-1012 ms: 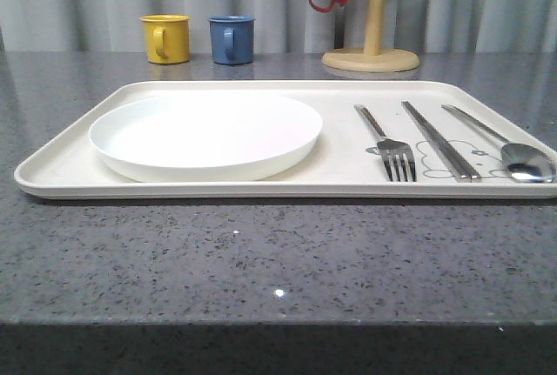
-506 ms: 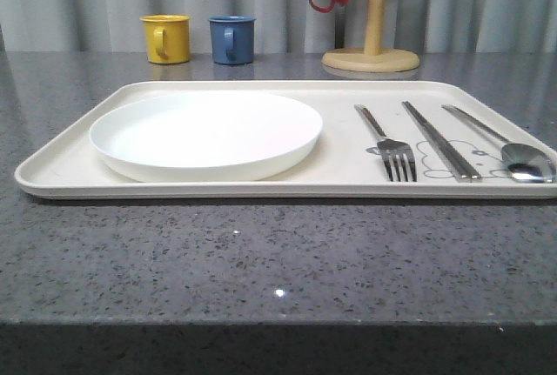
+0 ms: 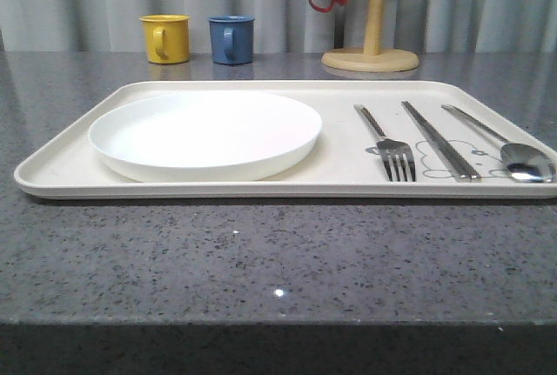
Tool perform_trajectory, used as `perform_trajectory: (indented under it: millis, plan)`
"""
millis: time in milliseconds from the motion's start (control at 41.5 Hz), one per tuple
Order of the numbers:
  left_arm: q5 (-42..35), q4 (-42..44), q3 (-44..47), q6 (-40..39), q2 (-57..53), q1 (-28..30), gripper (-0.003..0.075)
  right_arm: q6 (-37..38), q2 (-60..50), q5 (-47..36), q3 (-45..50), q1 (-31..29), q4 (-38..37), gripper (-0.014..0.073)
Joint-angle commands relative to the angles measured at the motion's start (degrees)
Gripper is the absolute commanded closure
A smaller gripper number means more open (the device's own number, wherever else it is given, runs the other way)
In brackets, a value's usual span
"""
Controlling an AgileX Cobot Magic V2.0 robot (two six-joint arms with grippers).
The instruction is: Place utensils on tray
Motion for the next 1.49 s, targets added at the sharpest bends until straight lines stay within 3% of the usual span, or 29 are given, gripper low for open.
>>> perform_trajectory:
  millis: [0, 96, 217, 410, 554, 771, 916, 1470]
  plan:
    - [-5.3, 0.0, 1.1, -0.5, -1.2, 0.2, 0.074, -0.6, 0.7, -4.6, -1.3, -0.1, 0.0, 0.0661]
    - [-5.3, 0.0, 1.1, -0.5, -1.2, 0.2, 0.074, -0.6, -4.5, -14.2, 5.0, -5.2, -5.9, 0.0661]
    - [-5.3, 0.0, 1.1, -0.5, -1.2, 0.2, 0.074, -0.6, -11.0, -33.0, 19.4, -12.6, -5.9, 0.0661]
    - [-5.3, 0.0, 1.1, -0.5, -1.2, 0.2, 0.074, -0.6, -12.3, -50.6, 34.3, -14.5, -5.9, 0.0661]
    - [-5.3, 0.0, 1.1, -0.5, -1.1, 0.2, 0.074, -0.6, -12.3, -50.6, 34.1, -14.5, -1.6, 0.0661]
    - [-5.3, 0.0, 1.1, -0.5, -1.1, 0.2, 0.074, -0.6, -12.3, -50.6, 34.1, -14.5, -1.4, 0.0661]
    - [-5.3, 0.0, 1.1, -0.5, -1.1, 0.2, 0.074, 9.8, -12.3, -52.1, 34.1, -14.4, -8.7, 0.0661]
    - [-5.3, 0.0, 1.1, -0.5, -1.1, 0.2, 0.074, 8.6, -12.4, -54.0, 34.1, -12.6, -6.4, 0.0661]
